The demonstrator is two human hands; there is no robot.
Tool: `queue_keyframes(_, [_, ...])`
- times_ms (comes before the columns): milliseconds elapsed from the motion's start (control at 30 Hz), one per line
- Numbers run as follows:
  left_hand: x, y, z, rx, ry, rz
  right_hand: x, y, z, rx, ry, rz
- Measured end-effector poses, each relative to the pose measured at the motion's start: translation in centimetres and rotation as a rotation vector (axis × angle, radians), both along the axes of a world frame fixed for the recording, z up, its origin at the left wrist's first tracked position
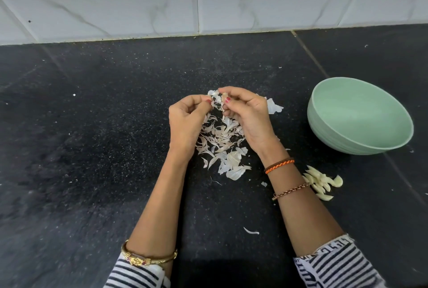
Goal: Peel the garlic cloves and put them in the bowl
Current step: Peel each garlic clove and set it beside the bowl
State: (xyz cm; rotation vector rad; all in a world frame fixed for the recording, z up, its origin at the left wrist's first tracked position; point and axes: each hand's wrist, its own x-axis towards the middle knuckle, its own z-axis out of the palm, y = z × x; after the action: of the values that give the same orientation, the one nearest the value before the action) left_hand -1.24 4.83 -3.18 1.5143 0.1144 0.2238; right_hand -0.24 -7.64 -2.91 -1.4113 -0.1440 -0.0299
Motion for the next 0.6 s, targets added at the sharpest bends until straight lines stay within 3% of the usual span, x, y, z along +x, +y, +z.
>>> queue_keyframes(300, [0.1,0.6,-0.3,0.065,-0.139,-0.101,-0.1,-0.2,0.0,-0.078,-0.03,-0.085])
queue_keyframes(600, [0.4,1.2,-0.6,0.125,-0.079,-0.088,0.1,-0.4,-0.4,-0.133,-0.074,-0.015])
